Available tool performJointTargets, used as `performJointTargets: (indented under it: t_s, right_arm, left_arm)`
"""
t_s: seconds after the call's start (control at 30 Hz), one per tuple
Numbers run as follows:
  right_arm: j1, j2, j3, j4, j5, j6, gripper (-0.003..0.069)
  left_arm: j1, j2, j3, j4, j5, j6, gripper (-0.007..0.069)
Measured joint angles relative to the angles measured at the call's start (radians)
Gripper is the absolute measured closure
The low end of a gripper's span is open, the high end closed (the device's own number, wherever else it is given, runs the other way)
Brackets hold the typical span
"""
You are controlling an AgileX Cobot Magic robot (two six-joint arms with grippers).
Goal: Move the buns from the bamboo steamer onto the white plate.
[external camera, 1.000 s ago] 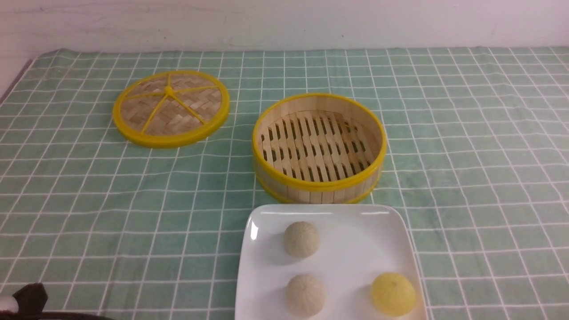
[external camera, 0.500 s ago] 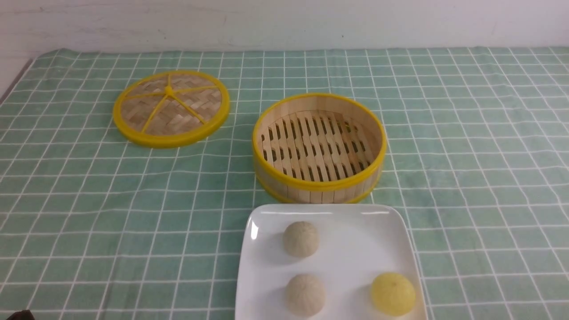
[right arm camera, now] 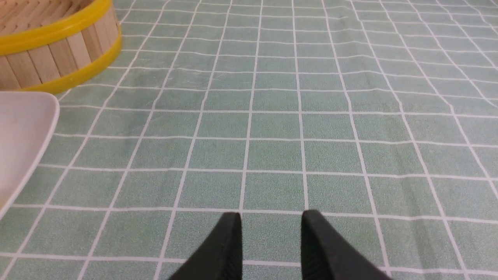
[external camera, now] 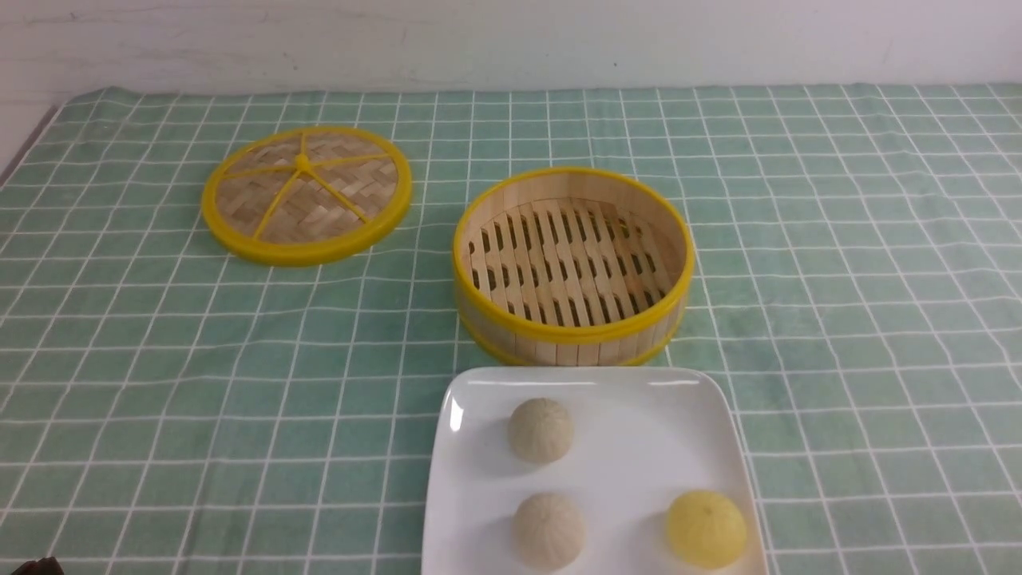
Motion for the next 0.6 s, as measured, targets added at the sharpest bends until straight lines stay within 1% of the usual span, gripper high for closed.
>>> performJointTargets:
  t_s: [0.6]
  right_arm:
    - [0.000, 0.000, 0.000, 0.000, 0.000, 0.000, 0.0418]
  left_arm:
    - [0.000, 0.000, -0.001, 0.000, 0.001, 0.000, 0.0538]
